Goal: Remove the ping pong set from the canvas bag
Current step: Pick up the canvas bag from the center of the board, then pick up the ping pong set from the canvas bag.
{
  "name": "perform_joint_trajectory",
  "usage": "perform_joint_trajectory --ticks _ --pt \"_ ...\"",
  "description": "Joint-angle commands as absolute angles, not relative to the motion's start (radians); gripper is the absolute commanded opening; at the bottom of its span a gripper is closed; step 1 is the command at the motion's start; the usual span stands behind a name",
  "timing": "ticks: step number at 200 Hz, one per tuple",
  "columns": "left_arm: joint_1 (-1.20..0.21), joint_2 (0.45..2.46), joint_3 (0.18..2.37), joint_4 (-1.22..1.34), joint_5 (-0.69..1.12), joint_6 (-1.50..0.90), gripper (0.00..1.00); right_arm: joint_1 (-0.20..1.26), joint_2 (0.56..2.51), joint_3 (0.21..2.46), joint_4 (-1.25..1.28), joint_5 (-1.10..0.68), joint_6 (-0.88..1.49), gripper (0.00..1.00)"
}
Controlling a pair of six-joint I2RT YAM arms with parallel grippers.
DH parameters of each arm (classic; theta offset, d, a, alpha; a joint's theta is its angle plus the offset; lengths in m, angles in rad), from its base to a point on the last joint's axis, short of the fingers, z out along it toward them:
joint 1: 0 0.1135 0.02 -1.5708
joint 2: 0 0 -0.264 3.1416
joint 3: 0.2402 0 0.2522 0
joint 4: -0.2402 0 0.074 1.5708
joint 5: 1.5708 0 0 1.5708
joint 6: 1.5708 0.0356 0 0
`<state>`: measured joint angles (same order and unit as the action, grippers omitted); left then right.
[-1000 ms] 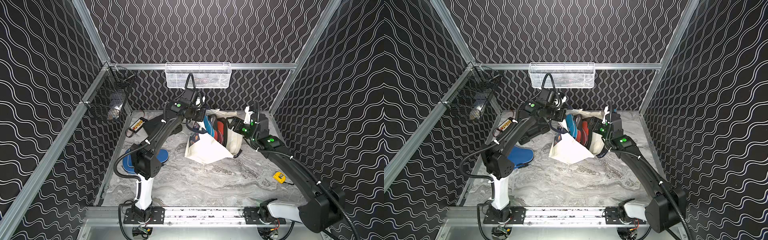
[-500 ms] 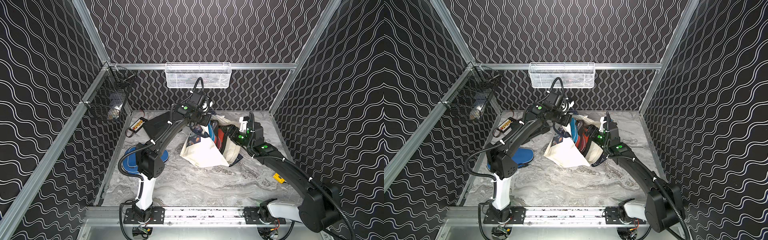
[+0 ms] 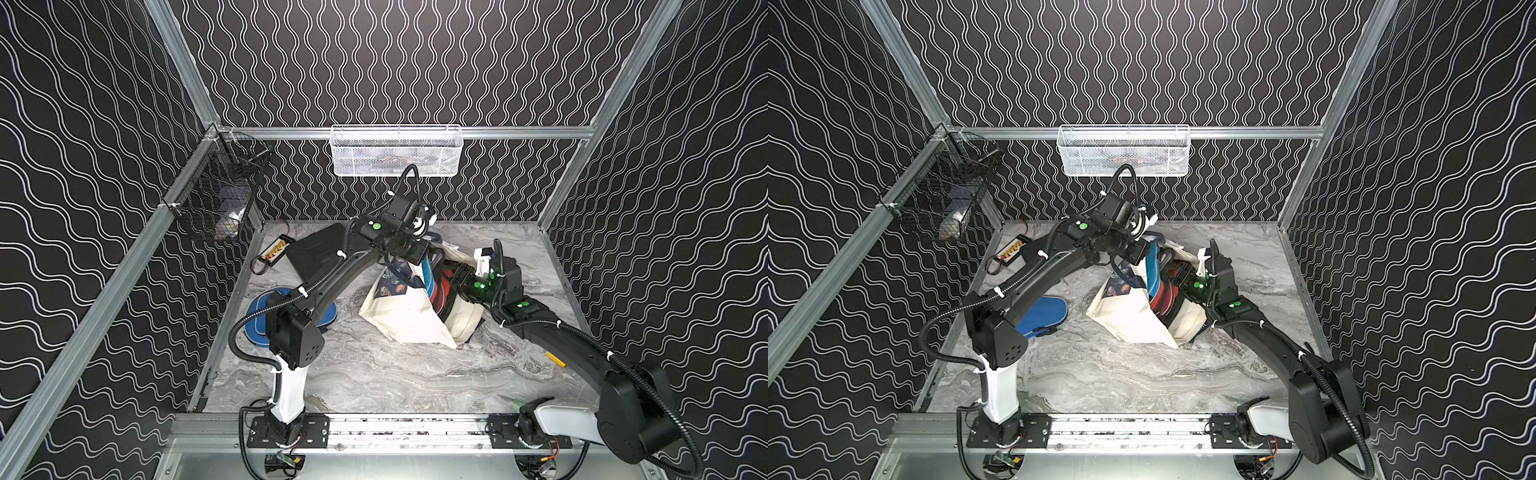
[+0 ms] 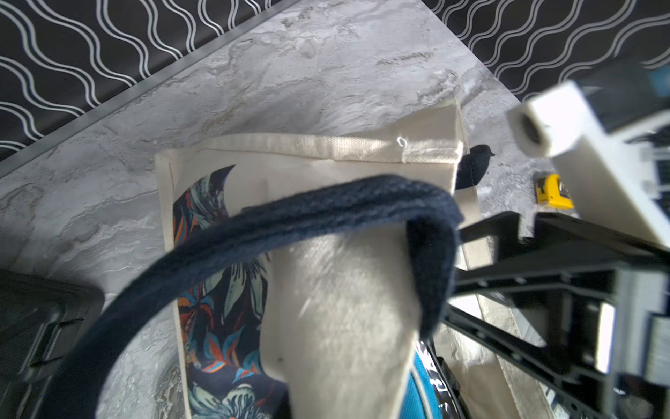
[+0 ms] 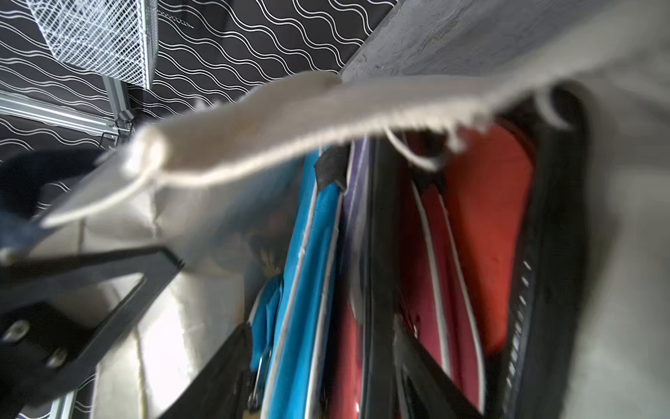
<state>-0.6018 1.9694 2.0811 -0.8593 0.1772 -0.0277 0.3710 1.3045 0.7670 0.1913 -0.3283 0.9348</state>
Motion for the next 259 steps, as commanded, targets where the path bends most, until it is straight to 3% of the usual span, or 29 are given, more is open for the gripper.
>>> perform_joint_trajectory --ticks 1,123,211,259 --pt "-0.620 1.946 2.109 -0.813 0.224 0.022 0.00 0.371 1.316 0.754 0.269 -0.347 0.969 0.60" --pt "-0.649 1.914 2.082 -0.821 0.173 0.044 0.00 0.369 1.210 0.677 0.202 -0.261 0.927 0.53" --pt "-0.650 1.927 2.077 -0.807 0.153 0.031 0.00 0.393 1.153 0.703 0.152 -0.326 0.940 0.50" --pt "-0.650 1.939 2.088 -0.804 0.156 0.028 0.00 0.449 1.242 0.720 0.205 -0.373 0.986 0.51"
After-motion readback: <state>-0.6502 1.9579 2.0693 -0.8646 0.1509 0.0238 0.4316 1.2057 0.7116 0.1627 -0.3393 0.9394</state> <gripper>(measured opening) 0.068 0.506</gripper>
